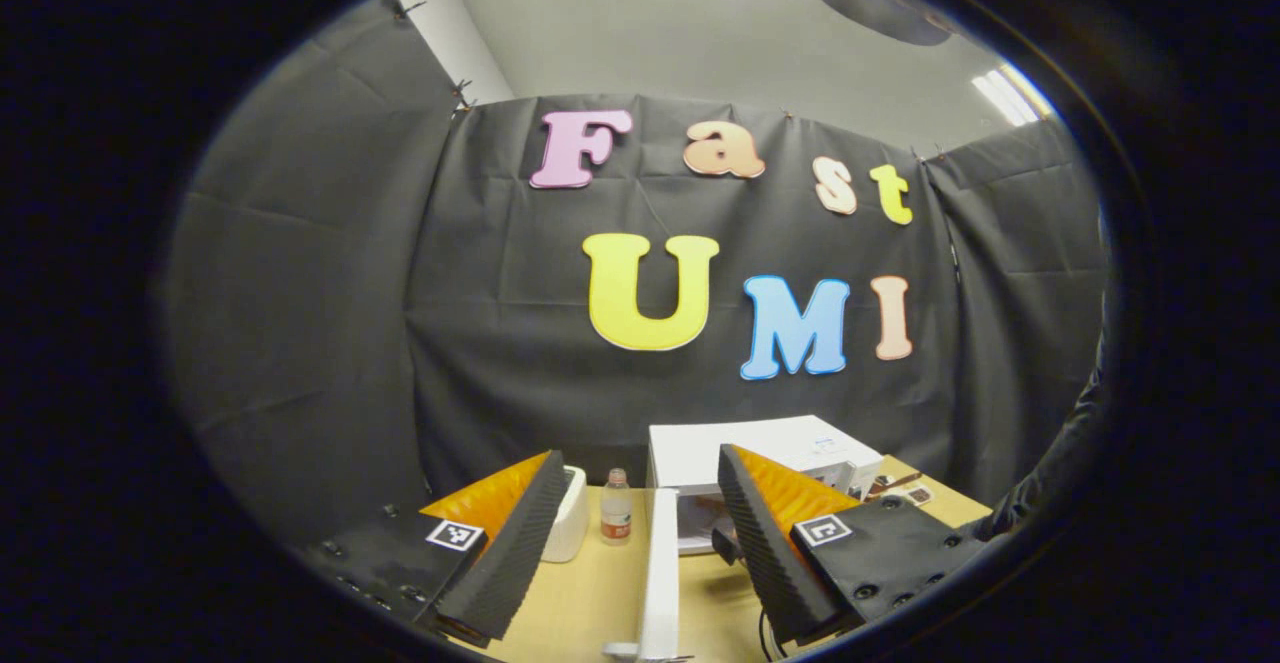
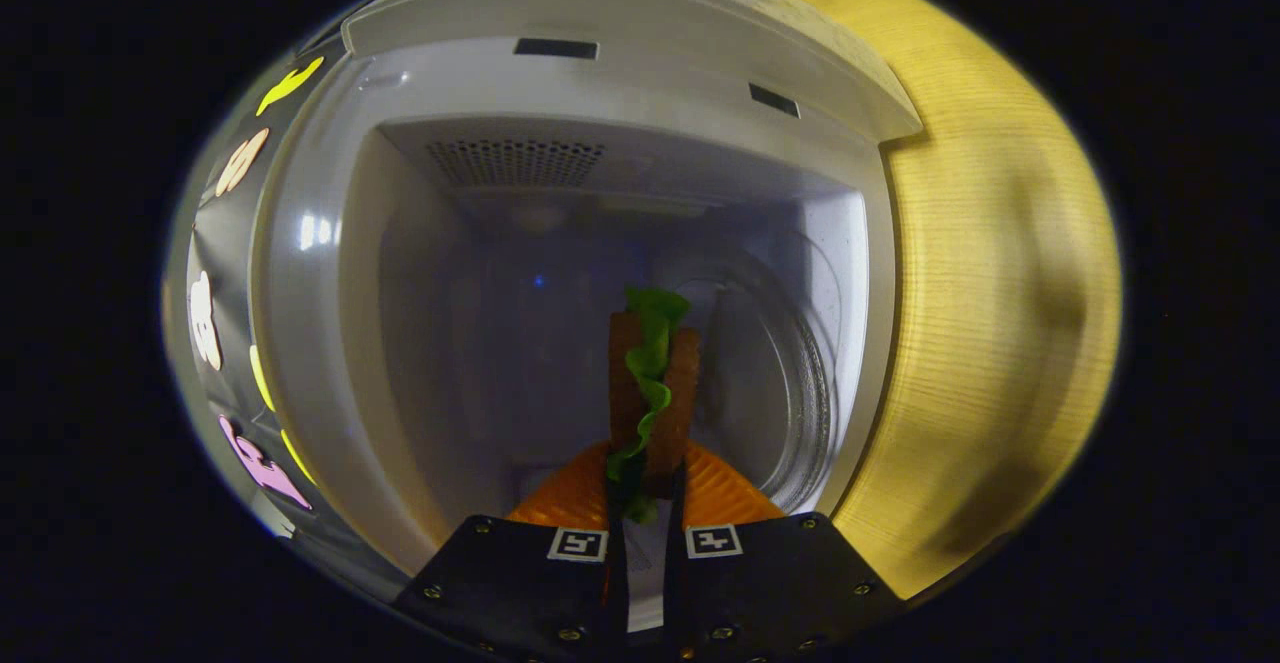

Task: Open the microwave oven with the left hand, put the food in, and close the microwave oven.

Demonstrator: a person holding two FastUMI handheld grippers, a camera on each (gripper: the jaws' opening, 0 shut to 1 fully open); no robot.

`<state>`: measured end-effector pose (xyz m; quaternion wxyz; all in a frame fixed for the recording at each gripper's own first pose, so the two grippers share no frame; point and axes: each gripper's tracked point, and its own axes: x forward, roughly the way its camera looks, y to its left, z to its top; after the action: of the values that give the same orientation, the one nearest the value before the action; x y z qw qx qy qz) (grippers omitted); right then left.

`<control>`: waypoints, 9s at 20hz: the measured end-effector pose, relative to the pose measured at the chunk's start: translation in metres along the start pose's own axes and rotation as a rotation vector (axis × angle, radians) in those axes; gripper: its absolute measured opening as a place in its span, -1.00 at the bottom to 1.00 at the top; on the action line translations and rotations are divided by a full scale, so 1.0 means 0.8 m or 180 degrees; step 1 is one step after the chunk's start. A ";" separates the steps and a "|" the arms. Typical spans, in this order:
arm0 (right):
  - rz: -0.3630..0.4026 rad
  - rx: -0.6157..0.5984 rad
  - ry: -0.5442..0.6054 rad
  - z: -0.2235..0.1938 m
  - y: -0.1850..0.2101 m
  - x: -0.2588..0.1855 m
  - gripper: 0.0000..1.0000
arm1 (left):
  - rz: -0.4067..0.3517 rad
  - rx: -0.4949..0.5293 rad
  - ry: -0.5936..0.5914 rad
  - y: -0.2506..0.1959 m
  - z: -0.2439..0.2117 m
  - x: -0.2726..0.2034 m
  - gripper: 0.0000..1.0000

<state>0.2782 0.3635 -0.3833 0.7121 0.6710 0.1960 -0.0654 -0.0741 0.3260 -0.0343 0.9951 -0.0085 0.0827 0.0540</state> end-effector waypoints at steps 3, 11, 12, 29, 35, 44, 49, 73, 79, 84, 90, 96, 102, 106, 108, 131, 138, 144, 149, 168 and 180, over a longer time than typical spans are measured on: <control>-0.0071 0.0006 -0.0081 -0.004 -0.012 0.011 -0.72 | 0.0017 -0.0026 0.0028 0.011 -0.004 0.007 0.93; -0.0589 -0.0679 0.0369 -0.021 -0.042 -0.020 0.36 | -0.0144 -0.0089 -0.0046 -0.003 0.000 0.029 0.93; -0.0576 -0.0831 0.0428 -0.022 -0.039 -0.029 0.35 | -0.0177 -0.0089 -0.0051 -0.007 -0.001 0.033 0.93; 0.0236 -0.3792 0.0287 0.078 0.086 -0.322 0.92 | -0.0475 -0.0118 -0.0091 -0.096 -0.018 0.048 0.93; 0.0570 -0.4578 -0.0445 0.136 0.185 -0.435 0.92 | -0.0496 -0.0139 -0.0040 -0.125 -0.034 0.044 0.93; 0.0764 -0.4629 -0.0985 0.197 0.238 -0.512 0.91 | -0.0456 0.0099 0.0021 -0.132 -0.050 0.029 0.89; 0.0802 -0.4683 -0.0944 0.201 0.241 -0.510 0.92 | -0.0294 0.0127 0.0278 -0.084 -0.100 -0.002 0.39; 0.1015 -0.4802 -0.0578 0.175 0.244 -0.484 0.92 | -0.0388 -0.0063 0.1460 -0.073 -0.309 -0.088 -0.86; 0.0970 -0.4773 -0.0628 0.200 0.241 -0.481 0.92 | -0.0706 -0.0036 0.1525 -0.141 -0.311 -0.076 -0.86; 0.0872 -0.4630 -0.0599 0.218 0.228 -0.474 0.92 | -0.0944 -0.0049 0.1532 -0.188 -0.311 -0.058 -0.85; 0.0755 -0.4542 -0.0635 0.237 0.221 -0.475 0.92 | -0.1246 -0.0078 0.1497 -0.246 -0.310 -0.031 -0.85; 0.0623 -0.4492 -0.0744 0.272 0.217 -0.473 0.92 | -0.1527 -0.0049 0.1479 -0.298 -0.311 0.010 -0.86; 0.0537 -0.4523 -0.0926 0.307 0.222 -0.482 0.92 | -0.1737 -0.0009 0.1446 -0.348 -0.311 0.052 -0.85; 0.0506 -0.4559 -0.1003 0.324 0.224 -0.486 0.92 | -0.1769 -0.0065 0.1418 -0.372 -0.310 0.081 -0.85; 0.0475 -0.4563 -0.1014 0.333 0.223 -0.488 0.92 | -0.1677 -0.0030 0.1441 -0.374 -0.315 0.103 -0.85; 0.0307 -0.4435 -0.1034 0.417 0.221 -0.465 0.92 | -0.1273 0.0048 0.1341 -0.468 -0.304 0.315 -0.86; 0.0237 -0.4410 -0.1070 0.438 0.216 -0.469 0.92 | -0.1237 0.0025 0.1443 -0.476 -0.318 0.328 -0.84; 0.0227 -0.4369 -0.1039 0.439 0.213 -0.465 0.92 | -0.1220 -0.0078 0.1433 -0.473 -0.319 0.330 -0.85; 0.0273 -0.4453 -0.0999 0.427 0.213 -0.468 0.92 | -0.0997 -0.0053 0.1352 -0.460 -0.317 0.349 -0.84; 0.0791 -0.4540 -0.1031 0.308 0.305 -0.493 0.92 | -0.0288 0.0269 -0.0349 -0.263 0.031 0.130 0.91; 0.0868 -0.4607 -0.1227 0.236 0.323 -0.533 0.92 | -0.0266 0.0239 -0.0517 -0.200 0.065 0.062 0.89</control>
<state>0.0166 0.1292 0.0178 0.9979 0.0316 -0.0225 0.0519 0.0004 0.1736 0.0103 0.9995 0.0298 0.0032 0.0099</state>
